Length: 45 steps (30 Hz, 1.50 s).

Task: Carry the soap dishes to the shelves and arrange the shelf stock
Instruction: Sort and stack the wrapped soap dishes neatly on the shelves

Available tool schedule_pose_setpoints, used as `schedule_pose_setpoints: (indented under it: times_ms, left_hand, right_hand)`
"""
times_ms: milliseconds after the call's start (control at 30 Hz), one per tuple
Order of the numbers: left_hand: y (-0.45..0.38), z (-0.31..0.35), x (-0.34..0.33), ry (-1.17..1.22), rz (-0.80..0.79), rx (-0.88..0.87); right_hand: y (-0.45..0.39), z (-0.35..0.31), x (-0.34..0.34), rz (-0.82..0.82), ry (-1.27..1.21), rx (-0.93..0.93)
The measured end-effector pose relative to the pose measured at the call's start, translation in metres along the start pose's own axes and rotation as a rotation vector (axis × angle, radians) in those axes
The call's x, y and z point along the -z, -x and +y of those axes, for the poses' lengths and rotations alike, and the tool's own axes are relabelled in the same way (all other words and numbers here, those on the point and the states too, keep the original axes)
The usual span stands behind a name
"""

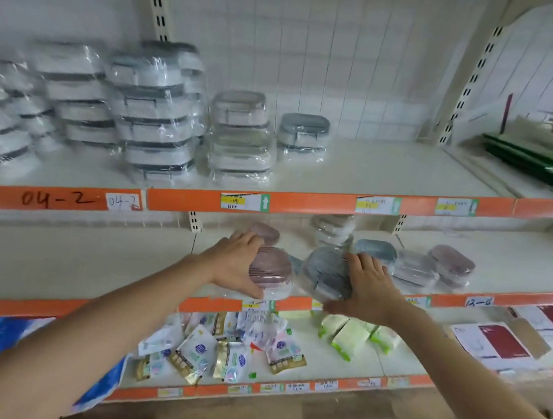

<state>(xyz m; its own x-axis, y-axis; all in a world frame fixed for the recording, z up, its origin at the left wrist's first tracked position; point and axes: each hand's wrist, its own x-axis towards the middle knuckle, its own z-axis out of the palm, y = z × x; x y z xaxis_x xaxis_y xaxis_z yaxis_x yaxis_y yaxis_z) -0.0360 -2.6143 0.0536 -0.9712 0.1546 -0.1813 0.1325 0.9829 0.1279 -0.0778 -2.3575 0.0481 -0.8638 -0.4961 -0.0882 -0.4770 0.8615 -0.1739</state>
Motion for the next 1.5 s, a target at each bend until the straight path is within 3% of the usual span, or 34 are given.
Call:
schedule_pose_setpoints:
  times_ms: [267,467,600,767,967,1200,1367,1500]
  left_hand:
    - [0.008,0.016,0.095,0.059,0.261,0.028]
    - [-0.048,0.039,0.132,0.097,0.355,-0.014]
    - [-0.107,0.051,0.142,0.075,0.351,-0.002]
    - [-0.168,0.051,0.139,-0.011,0.229,0.065]
    - [-0.196,0.040,0.124,-0.115,0.129,0.123]
    - [-0.195,0.034,0.114,-0.188,0.214,0.109]
    - [-0.171,0.041,0.108,-0.192,0.412,0.007]
    - [-0.145,0.048,0.094,-0.191,0.440,-0.100]
  right_hand:
    - [-0.032,0.003,0.096,0.181,0.011,0.025]
    - [-0.088,0.042,0.139,0.219,0.042,0.010]
    - [-0.133,0.088,0.159,0.206,0.046,0.007]
    - [-0.195,0.124,0.189,0.224,0.019,0.027]
    - [-0.276,0.088,0.202,0.170,-0.135,0.300]
    - [-0.339,0.030,0.183,0.105,-0.024,0.448]
    - [-0.328,0.027,0.183,0.120,0.058,0.433]
    - [-0.268,0.037,0.177,0.223,0.009,0.514]
